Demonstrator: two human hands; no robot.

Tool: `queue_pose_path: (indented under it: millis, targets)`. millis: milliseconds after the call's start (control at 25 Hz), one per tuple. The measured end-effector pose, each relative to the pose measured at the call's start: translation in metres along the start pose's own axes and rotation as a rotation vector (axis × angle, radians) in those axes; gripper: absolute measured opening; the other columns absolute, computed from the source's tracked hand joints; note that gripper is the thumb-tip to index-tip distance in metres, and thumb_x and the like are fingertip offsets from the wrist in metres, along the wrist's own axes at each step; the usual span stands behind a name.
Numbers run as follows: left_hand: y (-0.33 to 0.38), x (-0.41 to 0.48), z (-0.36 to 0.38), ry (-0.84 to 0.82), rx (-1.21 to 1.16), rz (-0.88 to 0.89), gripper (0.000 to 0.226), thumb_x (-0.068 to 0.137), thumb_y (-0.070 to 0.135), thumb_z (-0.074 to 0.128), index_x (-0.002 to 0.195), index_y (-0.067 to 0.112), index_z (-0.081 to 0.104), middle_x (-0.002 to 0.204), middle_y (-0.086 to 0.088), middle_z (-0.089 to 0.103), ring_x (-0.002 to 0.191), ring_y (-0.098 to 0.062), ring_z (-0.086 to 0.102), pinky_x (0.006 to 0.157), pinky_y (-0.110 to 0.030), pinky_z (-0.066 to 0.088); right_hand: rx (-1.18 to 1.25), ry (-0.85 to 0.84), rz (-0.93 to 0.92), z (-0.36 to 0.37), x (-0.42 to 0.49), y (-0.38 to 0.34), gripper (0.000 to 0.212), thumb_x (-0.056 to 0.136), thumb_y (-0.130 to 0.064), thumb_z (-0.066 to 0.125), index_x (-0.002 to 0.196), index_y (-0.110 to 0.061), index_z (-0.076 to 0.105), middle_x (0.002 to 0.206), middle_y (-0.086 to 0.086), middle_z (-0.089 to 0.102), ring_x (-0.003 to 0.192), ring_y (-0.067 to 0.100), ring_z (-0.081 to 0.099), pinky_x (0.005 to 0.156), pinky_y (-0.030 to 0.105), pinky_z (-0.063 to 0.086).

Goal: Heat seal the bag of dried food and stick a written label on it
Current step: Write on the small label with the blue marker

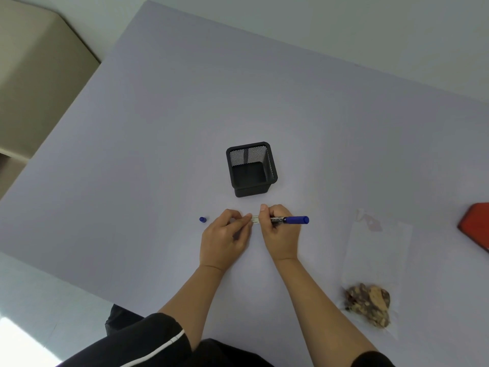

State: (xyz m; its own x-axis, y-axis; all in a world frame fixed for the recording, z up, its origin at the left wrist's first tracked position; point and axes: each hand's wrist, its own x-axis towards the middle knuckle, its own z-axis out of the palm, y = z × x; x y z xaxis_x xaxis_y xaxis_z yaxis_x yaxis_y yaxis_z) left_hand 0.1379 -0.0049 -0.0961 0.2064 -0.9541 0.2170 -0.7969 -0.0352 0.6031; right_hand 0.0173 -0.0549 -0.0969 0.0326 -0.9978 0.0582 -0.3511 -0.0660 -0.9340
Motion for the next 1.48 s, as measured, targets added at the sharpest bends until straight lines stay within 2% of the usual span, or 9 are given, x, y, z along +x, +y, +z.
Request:
queue_pose_path:
  millis: [280,520,720,840,1000,1080,1160,1320,1480]
  targets:
    - [-0.0011,0.0005,0.001,0.006,0.005,0.005,0.025,0.085,0.031,0.058,0.089,0.015,0.078,0.083,0.0,0.066,0.056,-0.014,0.058,0.048,-0.025,0.052,-0.008,0.013,-0.011,0.0008,-0.0002,0.0017,0.038,0.087,-0.028,0.047,0.058,-0.003,0.048,0.054,0.011,0.047,0.056,0.023,0.044,0.05,0.009,0.035]
    - [-0.0012,0.0011,0.0003,0.004,0.011,0.021,0.027,0.085,0.031,0.057,0.089,0.014,0.077,0.082,-0.001,0.066,0.055,-0.013,0.058,0.049,-0.02,0.05,-0.018,0.023,-0.013,0.0015,0.0006,-0.0003,0.03,0.088,-0.025,0.051,0.06,-0.015,0.042,0.055,0.002,0.044,0.055,0.017,0.042,0.05,0.009,0.034]
    - [-0.0028,0.0008,0.0017,-0.009,0.008,0.012,0.027,0.086,0.031,0.057,0.091,0.015,0.077,0.083,0.0,0.066,0.056,-0.013,0.058,0.049,-0.023,0.051,-0.029,0.027,-0.009,0.0014,0.0001,0.0009,0.036,0.087,-0.027,0.047,0.057,-0.008,0.045,0.054,0.003,0.043,0.053,0.014,0.039,0.049,0.009,0.032]
    - [-0.0035,0.0005,0.0019,-0.007,0.0,0.009,0.026,0.086,0.031,0.058,0.091,0.014,0.077,0.084,0.0,0.066,0.055,-0.012,0.057,0.048,-0.023,0.051,-0.017,0.021,-0.004,0.0016,0.0002,-0.0011,0.032,0.087,-0.028,0.047,0.059,-0.013,0.043,0.055,0.001,0.043,0.052,0.006,0.041,0.051,0.006,0.033]
    - [-0.0025,0.0005,0.001,-0.002,-0.003,0.019,0.026,0.085,0.031,0.058,0.09,0.014,0.077,0.083,-0.001,0.066,0.054,-0.012,0.056,0.05,-0.019,0.049,-0.025,0.015,0.02,0.0016,-0.0002,-0.0005,0.038,0.088,-0.027,0.049,0.059,-0.004,0.047,0.054,0.01,0.047,0.05,0.014,0.041,0.049,0.013,0.036]
    - [-0.0031,0.001,0.0018,0.001,-0.004,0.016,0.026,0.085,0.031,0.058,0.09,0.014,0.077,0.084,-0.001,0.066,0.054,-0.012,0.057,0.05,-0.02,0.05,-0.029,0.007,0.026,0.0014,0.0003,-0.0003,0.035,0.088,-0.02,0.052,0.059,-0.003,0.048,0.055,0.013,0.048,0.05,0.021,0.044,0.05,0.015,0.036]
    - [-0.0037,0.0012,0.0025,0.004,-0.004,0.01,0.025,0.085,0.03,0.059,0.089,0.014,0.077,0.084,-0.001,0.067,0.055,-0.013,0.057,0.049,-0.023,0.051,-0.045,-0.005,0.017,0.001,0.0005,-0.0007,0.031,0.087,-0.014,0.053,0.059,-0.002,0.049,0.055,0.01,0.047,0.051,0.019,0.043,0.05,0.013,0.036]
    - [-0.0026,0.001,0.002,0.008,0.0,0.015,0.026,0.085,0.03,0.058,0.089,0.014,0.077,0.083,-0.001,0.067,0.055,-0.013,0.057,0.048,-0.024,0.052,-0.035,-0.019,0.052,0.0011,-0.0001,-0.0011,0.03,0.088,-0.015,0.053,0.062,0.0,0.051,0.058,0.013,0.051,0.052,0.022,0.047,0.051,0.014,0.04]
    - [-0.0029,0.0006,0.002,0.007,-0.001,0.016,0.025,0.085,0.03,0.059,0.089,0.014,0.077,0.083,-0.001,0.066,0.054,-0.013,0.057,0.048,-0.024,0.051,-0.033,-0.006,0.03,0.0001,-0.0008,-0.0014,0.03,0.088,-0.015,0.053,0.06,-0.003,0.05,0.057,0.007,0.047,0.051,0.016,0.044,0.051,0.011,0.038]
